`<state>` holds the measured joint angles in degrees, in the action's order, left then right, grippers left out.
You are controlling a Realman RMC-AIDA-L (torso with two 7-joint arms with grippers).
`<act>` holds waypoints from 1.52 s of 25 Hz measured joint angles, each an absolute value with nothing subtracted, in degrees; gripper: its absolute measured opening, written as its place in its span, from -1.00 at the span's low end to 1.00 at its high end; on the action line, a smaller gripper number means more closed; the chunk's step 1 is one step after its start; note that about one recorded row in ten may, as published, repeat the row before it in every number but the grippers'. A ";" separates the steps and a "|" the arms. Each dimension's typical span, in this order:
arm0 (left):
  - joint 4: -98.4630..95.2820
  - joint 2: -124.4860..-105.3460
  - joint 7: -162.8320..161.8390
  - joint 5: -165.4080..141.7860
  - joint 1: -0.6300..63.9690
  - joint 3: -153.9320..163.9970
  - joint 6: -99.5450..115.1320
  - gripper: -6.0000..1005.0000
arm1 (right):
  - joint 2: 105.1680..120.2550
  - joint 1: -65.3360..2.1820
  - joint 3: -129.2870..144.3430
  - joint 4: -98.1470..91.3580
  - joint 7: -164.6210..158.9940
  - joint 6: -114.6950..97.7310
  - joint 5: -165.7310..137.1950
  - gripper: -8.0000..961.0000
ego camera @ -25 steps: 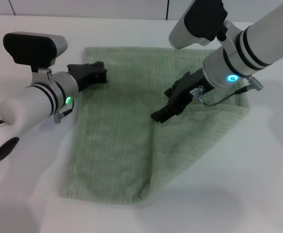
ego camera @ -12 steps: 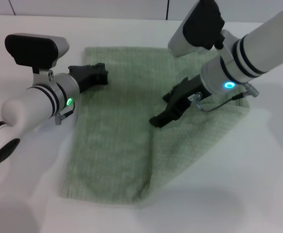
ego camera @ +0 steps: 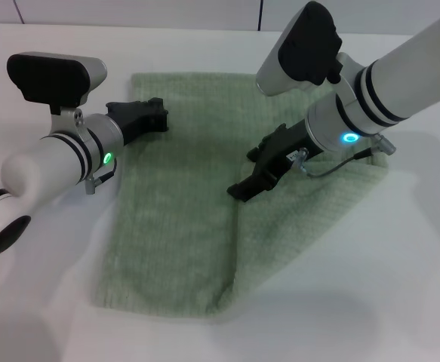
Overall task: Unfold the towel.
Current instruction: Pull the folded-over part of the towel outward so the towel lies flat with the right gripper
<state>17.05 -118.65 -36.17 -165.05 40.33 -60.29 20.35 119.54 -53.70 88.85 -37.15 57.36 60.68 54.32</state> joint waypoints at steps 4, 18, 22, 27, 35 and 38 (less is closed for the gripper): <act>17.05 -118.65 -36.19 -165.05 40.26 -60.40 20.42 -0.99 | 119.53 -53.76 89.17 -37.10 56.99 60.34 54.32 0.66; 17.05 -118.56 -36.90 -165.18 40.25 -60.65 20.49 -0.99 | 119.52 -55.00 89.21 -35.60 56.77 60.72 54.04 -0.36; 17.05 -118.56 -36.92 -165.24 40.19 -60.65 20.48 -0.99 | 119.33 -55.04 88.96 -35.60 56.63 60.73 54.11 -0.39; 17.05 -118.56 -36.92 -165.24 40.09 -60.64 20.49 -0.99 | 119.25 -55.04 89.25 -35.94 56.23 60.88 53.84 -0.71; 17.05 -118.49 -36.92 -165.20 39.94 -60.49 20.48 -0.99 | 119.12 -52.36 89.14 -42.08 55.13 63.28 53.55 -0.95; 17.53 -118.47 -36.91 -165.13 39.42 -60.37 20.63 -0.99 | 119.08 -48.05 88.83 -51.95 53.93 67.73 51.43 -0.95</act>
